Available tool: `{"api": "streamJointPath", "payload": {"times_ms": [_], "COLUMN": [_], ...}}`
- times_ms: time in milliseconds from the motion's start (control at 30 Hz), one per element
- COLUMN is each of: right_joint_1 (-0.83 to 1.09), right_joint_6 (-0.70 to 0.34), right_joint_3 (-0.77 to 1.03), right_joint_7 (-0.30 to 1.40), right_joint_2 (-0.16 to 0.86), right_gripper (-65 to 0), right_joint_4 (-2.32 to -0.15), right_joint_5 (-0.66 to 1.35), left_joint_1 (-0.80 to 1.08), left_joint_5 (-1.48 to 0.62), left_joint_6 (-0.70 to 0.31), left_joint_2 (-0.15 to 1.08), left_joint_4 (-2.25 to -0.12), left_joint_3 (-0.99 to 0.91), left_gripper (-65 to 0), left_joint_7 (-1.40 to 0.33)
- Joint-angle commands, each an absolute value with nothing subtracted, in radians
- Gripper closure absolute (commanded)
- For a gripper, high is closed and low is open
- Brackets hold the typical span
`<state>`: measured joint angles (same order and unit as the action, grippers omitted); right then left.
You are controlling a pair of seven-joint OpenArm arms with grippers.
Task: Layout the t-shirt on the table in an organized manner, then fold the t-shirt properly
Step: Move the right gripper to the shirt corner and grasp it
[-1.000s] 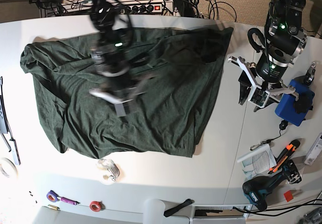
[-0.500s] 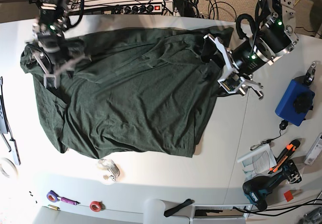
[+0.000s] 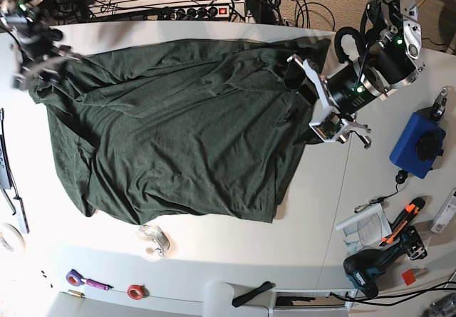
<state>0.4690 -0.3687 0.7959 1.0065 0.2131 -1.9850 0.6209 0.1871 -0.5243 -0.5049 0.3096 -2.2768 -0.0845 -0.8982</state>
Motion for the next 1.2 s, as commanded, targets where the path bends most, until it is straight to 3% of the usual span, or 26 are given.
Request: {"api": "streamJointPath", "payload": {"times_ms": [0,133,233,367,567,767,967,1167], "right_joint_1": [0.485,0.493,0.488,0.45,0.35,0.265,0.251,0.154], "right_joint_6": [-0.37,-0.369,-0.376,-0.452,-0.536,-0.532,-0.424,-0.377], "right_joint_3": [0.85,1.004,1.027,1.027,1.027,0.891,0.542,0.34], "right_joint_7": [0.981,0.999,0.987,0.976,0.999,0.954,0.798,0.767], "right_joint_2": [0.229,0.23,0.234,0.265,0.316,0.35,0.427,0.432], "right_gripper": [-21.0,-21.2,-30.1,-31.0,-30.9,-30.9,-30.9,-30.9], "right_joint_4": [-1.987,-1.901,-1.776,-1.618,-1.718,-1.876,-1.876,-1.774], "right_joint_5": [0.657,0.78,0.824,0.855,0.921,0.651,0.227,0.064], "left_joint_1": [0.186,0.206,0.208,0.208,0.208,0.217,0.222,0.222], "left_joint_5": [-0.535,-0.536,-0.537,-0.584,-0.599,-0.599,-0.599,-0.599], "left_joint_6": [-0.499,-0.509,-0.522,-0.522,-0.521,-0.514,-0.496,-0.491], "left_joint_2": [0.313,0.313,0.313,0.313,0.313,0.313,0.313,0.313], "left_joint_4": [-2.29,-2.289,-2.289,-2.288,-2.288,-2.288,-2.288,-2.288], "left_joint_3": [-0.088,-0.088,-0.088,-0.088,-0.088,-0.088,-0.088,-0.088], "left_gripper": [-23.2,-24.3,-28.3,-28.6,-28.6,-28.6,-28.6,-28.6], "left_joint_7": [-0.876,-0.884,-0.911,-0.913,-0.92,-0.92,-0.92,-0.92]}}
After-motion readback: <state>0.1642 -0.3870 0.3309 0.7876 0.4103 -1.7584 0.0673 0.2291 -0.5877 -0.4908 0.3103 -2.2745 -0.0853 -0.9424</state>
